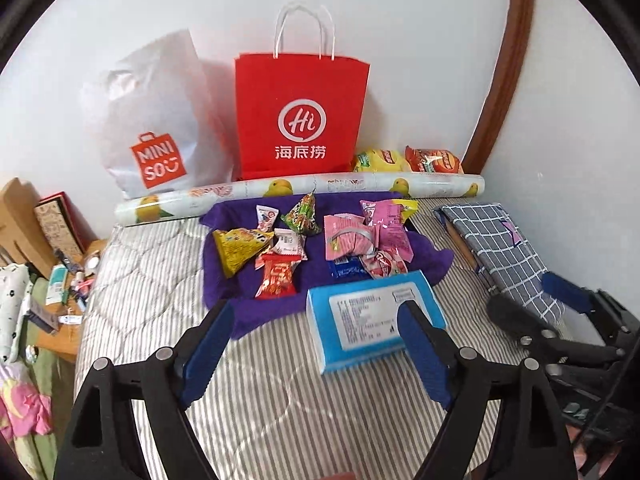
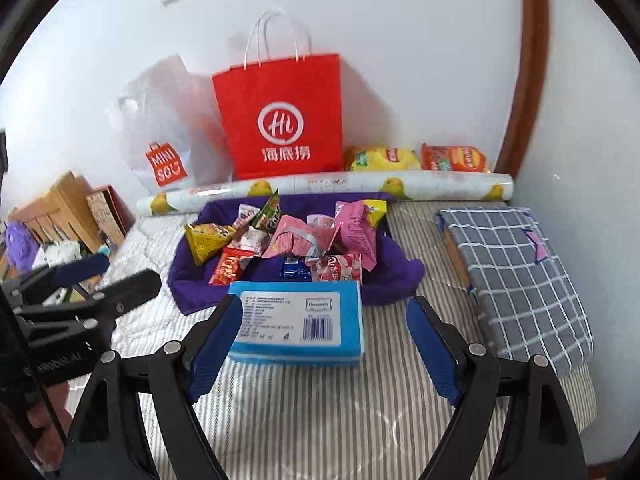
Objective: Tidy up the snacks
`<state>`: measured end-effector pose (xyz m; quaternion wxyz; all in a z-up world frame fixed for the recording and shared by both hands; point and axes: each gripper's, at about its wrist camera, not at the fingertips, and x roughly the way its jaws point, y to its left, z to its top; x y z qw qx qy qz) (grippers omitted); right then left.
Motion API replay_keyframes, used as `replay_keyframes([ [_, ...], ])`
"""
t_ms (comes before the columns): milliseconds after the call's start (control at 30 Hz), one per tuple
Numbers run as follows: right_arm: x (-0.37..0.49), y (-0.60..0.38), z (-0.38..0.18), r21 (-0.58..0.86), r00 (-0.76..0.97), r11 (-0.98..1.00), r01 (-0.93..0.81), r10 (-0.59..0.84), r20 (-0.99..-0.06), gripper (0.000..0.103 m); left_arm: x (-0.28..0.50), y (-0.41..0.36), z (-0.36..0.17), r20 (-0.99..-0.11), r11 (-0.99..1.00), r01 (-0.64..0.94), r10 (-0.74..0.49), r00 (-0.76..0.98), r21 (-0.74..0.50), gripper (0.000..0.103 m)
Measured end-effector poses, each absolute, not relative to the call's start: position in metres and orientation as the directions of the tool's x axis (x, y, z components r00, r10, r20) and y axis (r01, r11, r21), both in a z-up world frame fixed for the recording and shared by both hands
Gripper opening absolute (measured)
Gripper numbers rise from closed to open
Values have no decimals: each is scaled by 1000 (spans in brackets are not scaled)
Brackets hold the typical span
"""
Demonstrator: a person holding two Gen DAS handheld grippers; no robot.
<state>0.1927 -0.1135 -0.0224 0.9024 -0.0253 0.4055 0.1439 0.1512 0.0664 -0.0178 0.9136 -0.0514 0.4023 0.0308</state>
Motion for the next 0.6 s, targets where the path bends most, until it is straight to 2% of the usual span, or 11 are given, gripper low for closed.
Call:
replay_keyframes([
  [67, 175, -120, -16, 81, 647, 959, -272, 244, -722, 96, 136, 62, -17, -735, 992, -101, 17, 678, -70, 85],
  [333, 113, -153, -1, 99, 695, 970, -220, 227, -682, 96, 80, 41, -9, -707, 993, -93, 19, 707, -67, 85],
  [467, 89, -165, 1, 73, 714, 976, -203, 199, -671, 103, 57, 29, -3, -677, 992, -105, 31, 735, -68, 88],
  [600, 70, -173, -1, 21, 729, 983, -184, 151, -668, 103, 39, 16, 2, -654, 994, -102, 46, 755, -47, 90],
])
